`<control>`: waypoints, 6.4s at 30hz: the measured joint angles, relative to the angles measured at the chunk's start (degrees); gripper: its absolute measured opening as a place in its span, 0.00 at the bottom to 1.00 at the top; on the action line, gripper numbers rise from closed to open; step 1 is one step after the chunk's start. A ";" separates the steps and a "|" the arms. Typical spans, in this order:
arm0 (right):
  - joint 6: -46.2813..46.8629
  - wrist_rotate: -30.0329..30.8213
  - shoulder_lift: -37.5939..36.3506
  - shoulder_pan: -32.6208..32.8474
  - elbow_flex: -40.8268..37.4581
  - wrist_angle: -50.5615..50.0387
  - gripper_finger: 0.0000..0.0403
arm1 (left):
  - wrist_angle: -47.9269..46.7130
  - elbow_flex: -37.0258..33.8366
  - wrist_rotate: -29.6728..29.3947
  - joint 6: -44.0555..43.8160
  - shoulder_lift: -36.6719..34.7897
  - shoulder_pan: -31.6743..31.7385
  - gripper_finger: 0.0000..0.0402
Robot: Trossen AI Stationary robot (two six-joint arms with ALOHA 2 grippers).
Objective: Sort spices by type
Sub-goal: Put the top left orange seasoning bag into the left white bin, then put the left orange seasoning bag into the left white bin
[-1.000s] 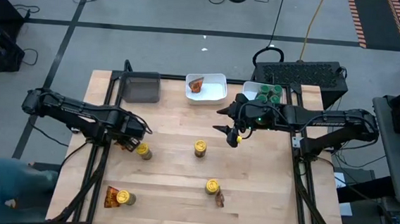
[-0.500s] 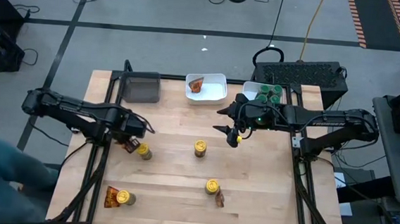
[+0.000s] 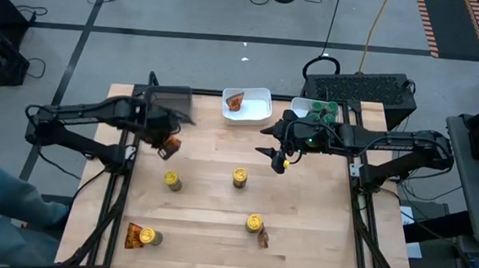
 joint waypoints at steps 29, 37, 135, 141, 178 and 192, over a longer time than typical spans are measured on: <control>7.26 6.09 -5.53 -1.84 -0.07 -10.08 0.65 | 10.95 61.89 4.53 49.92 54.54 17.94 0.00; 7.23 7.89 -7.96 -2.80 -0.07 -10.49 0.65 | 13.98 67.74 5.59 52.12 63.60 20.51 0.00; 8.35 7.40 -8.07 -5.28 0.00 -11.92 0.65 | -0.97 67.72 5.32 53.43 68.90 21.81 0.31; 8.35 7.40 -8.07 -5.28 0.00 -12.87 0.65 | 0.05 67.75 3.07 53.45 64.63 21.96 0.31; 6.15 0.53 -0.38 0.04 0.02 -0.31 0.65 | -9.84 35.12 9.42 8.21 18.36 -20.07 0.30; 7.66 -8.87 1.27 3.17 0.02 8.32 0.65 | -9.78 27.67 9.88 -36.65 16.19 -43.76 0.30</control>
